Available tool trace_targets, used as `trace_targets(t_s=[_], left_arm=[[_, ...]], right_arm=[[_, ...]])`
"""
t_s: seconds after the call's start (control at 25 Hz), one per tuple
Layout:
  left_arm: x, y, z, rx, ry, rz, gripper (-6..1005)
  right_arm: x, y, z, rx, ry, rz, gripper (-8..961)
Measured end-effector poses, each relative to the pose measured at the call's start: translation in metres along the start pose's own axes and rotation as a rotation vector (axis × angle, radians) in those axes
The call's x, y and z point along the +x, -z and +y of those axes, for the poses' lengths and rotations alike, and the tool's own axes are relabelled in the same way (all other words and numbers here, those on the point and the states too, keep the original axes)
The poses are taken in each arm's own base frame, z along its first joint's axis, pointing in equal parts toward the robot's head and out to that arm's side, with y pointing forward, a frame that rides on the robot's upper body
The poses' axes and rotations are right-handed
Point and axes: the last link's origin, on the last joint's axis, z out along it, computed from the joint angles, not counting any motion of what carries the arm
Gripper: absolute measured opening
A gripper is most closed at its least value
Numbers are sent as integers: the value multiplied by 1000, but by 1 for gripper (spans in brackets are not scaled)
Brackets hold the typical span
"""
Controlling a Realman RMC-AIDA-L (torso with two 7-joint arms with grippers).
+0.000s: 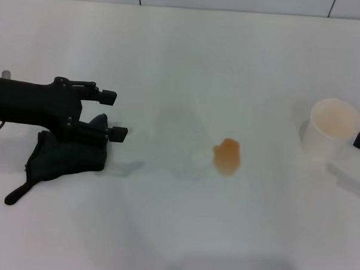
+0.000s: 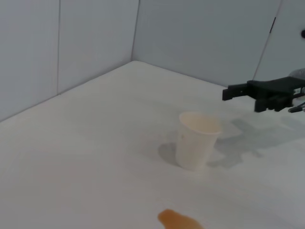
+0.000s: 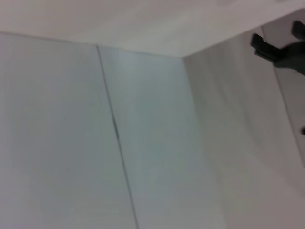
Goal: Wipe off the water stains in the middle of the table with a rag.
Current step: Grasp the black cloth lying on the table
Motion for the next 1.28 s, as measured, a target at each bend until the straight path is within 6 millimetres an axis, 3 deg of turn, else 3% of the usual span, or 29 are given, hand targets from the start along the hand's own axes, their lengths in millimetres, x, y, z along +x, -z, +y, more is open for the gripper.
trace_targets(t_s=[0.32, 0.52, 1.28], left_arm=[[0, 1, 0, 3, -2, 2, 886], [-3, 3, 0, 8, -5, -3, 886], [-3, 3, 0, 9, -7, -4, 885]], right_arm=[[-23, -12, 12, -159, 56, -36, 846], [-24, -26, 13, -208, 59, 36, 843], [-43, -45, 6, -234, 84, 170, 811]])
